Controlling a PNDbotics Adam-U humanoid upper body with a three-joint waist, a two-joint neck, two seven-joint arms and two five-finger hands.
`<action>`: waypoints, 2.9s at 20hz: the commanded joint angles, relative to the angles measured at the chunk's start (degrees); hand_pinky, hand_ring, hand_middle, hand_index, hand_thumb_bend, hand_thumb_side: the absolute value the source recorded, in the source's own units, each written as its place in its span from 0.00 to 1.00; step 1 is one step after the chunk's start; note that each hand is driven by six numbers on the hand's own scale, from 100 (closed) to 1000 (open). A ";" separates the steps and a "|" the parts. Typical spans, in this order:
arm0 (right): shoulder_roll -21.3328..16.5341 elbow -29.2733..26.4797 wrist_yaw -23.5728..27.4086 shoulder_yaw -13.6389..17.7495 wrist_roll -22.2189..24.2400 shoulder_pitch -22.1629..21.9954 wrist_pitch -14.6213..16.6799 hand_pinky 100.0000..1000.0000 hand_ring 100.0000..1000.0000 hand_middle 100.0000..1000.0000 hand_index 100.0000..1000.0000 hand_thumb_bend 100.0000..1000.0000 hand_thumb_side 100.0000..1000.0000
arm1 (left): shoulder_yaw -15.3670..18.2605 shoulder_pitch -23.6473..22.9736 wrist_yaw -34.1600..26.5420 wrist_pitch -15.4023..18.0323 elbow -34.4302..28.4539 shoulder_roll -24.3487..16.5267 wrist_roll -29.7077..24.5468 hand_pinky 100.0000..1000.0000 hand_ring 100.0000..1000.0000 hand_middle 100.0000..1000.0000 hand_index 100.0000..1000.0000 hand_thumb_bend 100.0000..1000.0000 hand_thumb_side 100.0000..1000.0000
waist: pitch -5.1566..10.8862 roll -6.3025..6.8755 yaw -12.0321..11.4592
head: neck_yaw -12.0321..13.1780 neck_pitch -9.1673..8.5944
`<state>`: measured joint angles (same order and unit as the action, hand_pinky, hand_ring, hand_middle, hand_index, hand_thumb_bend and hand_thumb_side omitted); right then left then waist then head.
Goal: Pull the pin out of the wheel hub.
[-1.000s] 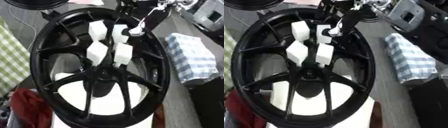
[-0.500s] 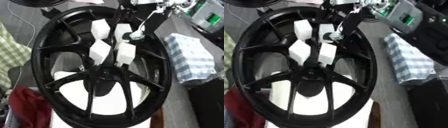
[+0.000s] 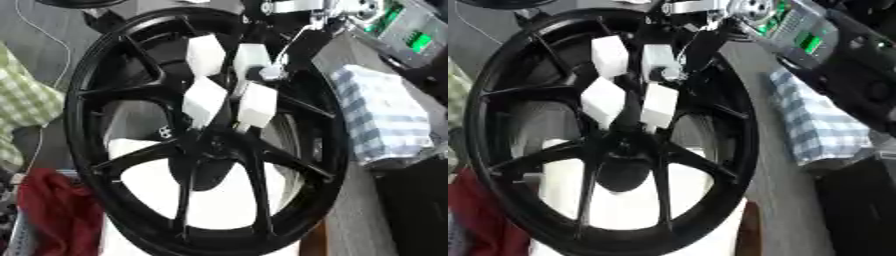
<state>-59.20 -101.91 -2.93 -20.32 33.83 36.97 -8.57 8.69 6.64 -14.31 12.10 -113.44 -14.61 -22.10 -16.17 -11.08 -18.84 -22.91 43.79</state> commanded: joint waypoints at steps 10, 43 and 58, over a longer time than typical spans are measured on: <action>-1.07 0.66 -0.93 0.56 1.37 0.37 0.62 0.71 0.78 0.75 0.77 0.25 0.07 | -0.10 0.47 0.41 0.06 -1.15 -0.16 -0.08 1.00 0.59 0.52 0.81 0.00 0.66 | 0.72 0.56 0.12 | -0.26 0.20; -9.13 -6.93 13.01 12.26 -6.55 -3.32 -1.24 0.61 0.59 0.40 0.47 0.04 0.00 | 0.45 -0.45 0.07 0.08 -1.15 0.06 0.36 1.00 0.59 0.52 0.80 0.00 0.66 | 1.50 1.88 2.43 | 0.66 0.31; -7.93 10.25 13.81 32.95 -19.21 -23.91 3.07 0.59 0.59 0.41 0.48 0.00 0.08 | 2.85 -1.12 1.70 1.14 -1.15 1.22 3.30 1.00 0.58 0.52 0.80 0.00 0.65 | 0.35 3.79 9.03 | 6.19 -1.84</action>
<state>-66.38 -92.97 11.78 9.98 15.73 12.82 -5.98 10.94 5.50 -12.96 13.13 -113.44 -13.09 -19.24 -16.48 -7.58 -9.84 -17.15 42.66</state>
